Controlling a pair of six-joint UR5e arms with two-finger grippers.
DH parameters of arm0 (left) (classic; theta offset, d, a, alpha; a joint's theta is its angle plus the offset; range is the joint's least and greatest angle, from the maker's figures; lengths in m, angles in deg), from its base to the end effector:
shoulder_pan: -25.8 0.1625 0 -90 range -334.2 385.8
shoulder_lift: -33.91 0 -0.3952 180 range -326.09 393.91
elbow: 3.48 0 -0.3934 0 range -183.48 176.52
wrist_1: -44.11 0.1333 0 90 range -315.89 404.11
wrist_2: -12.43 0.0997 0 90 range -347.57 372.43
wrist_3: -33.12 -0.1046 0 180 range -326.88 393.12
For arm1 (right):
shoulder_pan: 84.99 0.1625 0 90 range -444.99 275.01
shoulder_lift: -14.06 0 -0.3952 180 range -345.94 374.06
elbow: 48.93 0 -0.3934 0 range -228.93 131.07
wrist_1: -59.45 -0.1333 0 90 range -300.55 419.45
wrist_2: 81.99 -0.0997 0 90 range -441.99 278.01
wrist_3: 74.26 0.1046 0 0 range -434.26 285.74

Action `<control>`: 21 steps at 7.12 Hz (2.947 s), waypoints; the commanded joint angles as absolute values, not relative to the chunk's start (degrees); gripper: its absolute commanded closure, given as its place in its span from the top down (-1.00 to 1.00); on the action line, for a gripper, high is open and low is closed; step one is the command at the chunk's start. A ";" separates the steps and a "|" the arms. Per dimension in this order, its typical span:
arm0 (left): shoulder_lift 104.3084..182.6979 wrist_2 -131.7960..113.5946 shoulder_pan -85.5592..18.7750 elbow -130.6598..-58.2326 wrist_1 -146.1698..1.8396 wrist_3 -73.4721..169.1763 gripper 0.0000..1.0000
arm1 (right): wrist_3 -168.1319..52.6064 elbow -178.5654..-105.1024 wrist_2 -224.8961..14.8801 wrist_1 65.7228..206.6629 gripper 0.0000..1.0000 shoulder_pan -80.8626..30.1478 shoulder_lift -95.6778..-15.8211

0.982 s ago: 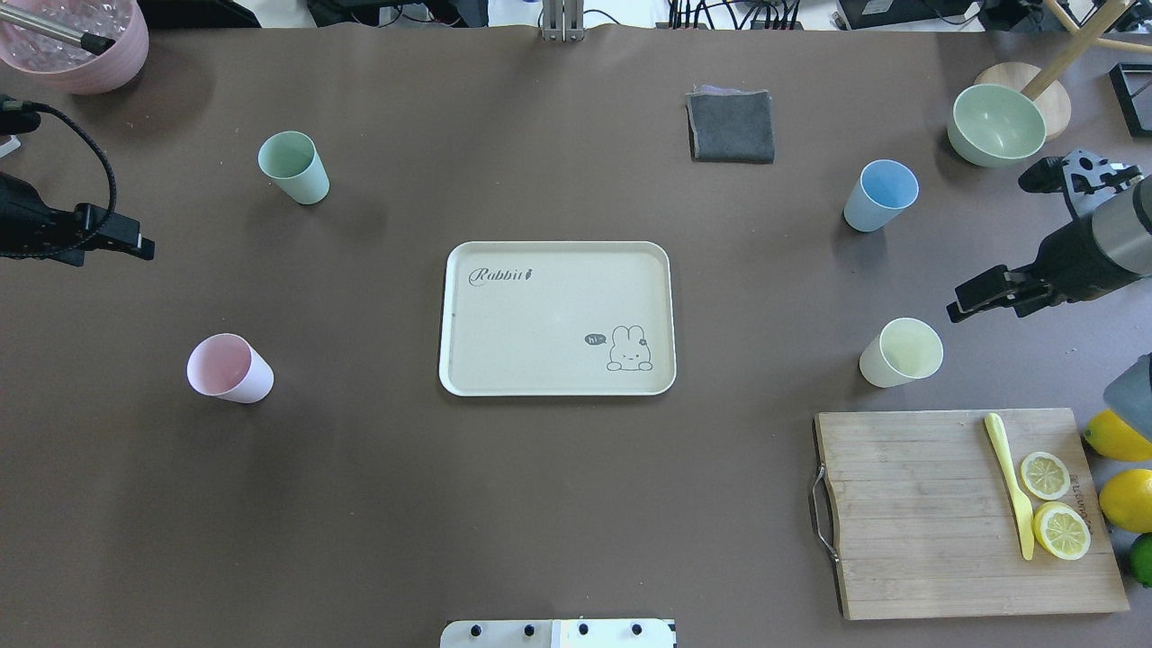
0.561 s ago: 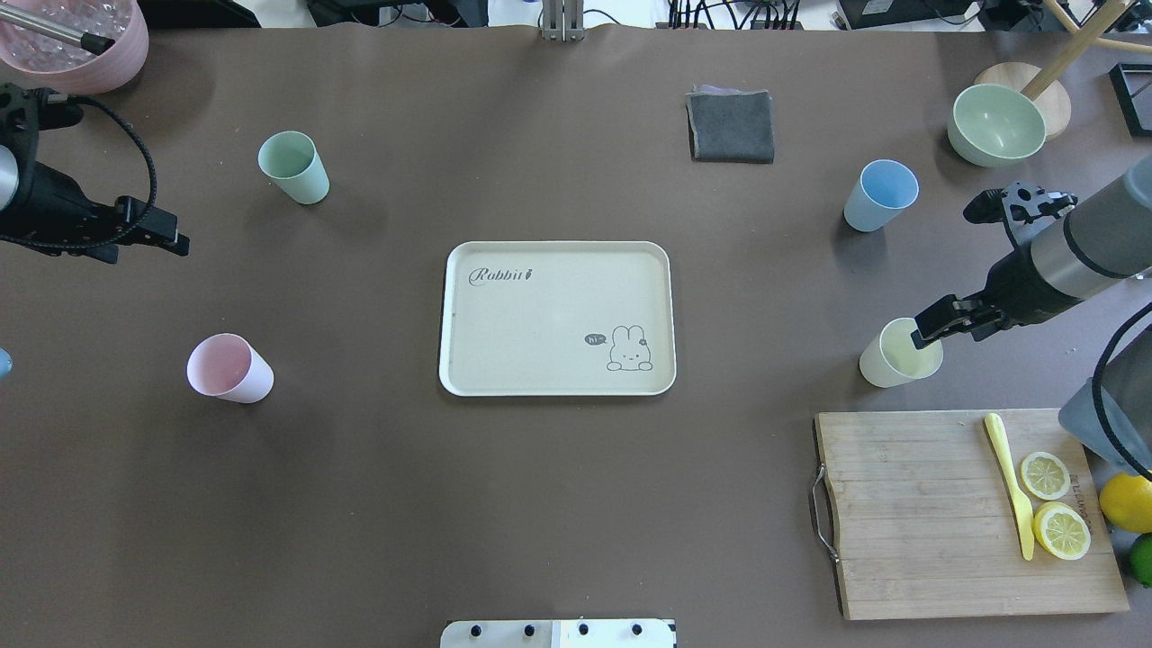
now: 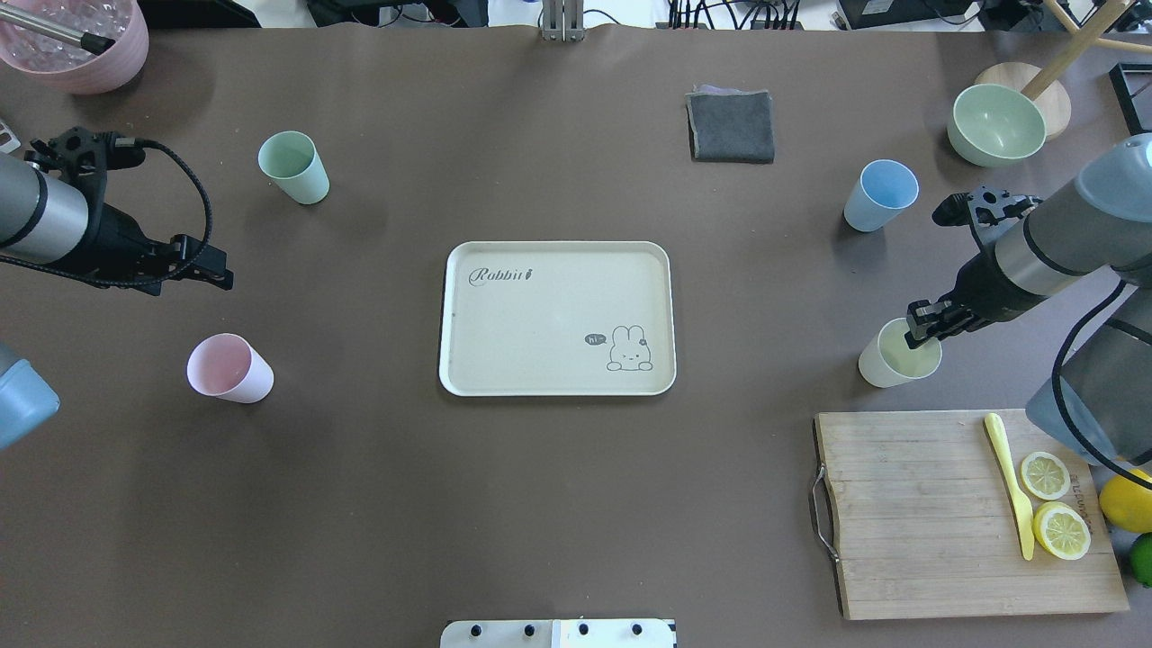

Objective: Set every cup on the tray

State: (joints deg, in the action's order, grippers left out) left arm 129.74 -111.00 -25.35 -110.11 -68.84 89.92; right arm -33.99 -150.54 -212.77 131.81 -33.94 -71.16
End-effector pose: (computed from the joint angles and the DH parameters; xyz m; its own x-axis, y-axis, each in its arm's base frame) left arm 0.2772 -0.4648 0.3956 0.5896 -0.0035 -0.8077 0.0968 0.9931 0.0663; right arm -0.2872 -0.4587 0.4552 0.6108 -0.1635 0.7748 0.1654 0.9832 0.0771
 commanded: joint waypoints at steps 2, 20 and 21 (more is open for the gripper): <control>124.81 -107.37 -19.91 -111.48 -69.00 89.29 0.95 | -33.75 -150.18 -213.03 136.66 -1.00 -34.01 -64.11; 159.15 -104.11 -9.35 -100.61 -48.70 103.43 -1.00 | -13.44 -144.36 -209.49 141.44 1.00 -39.07 -42.88; 159.24 -103.33 -8.92 -99.90 -48.79 103.43 -1.00 | -15.79 -144.90 -213.87 141.36 1.00 -32.76 -46.03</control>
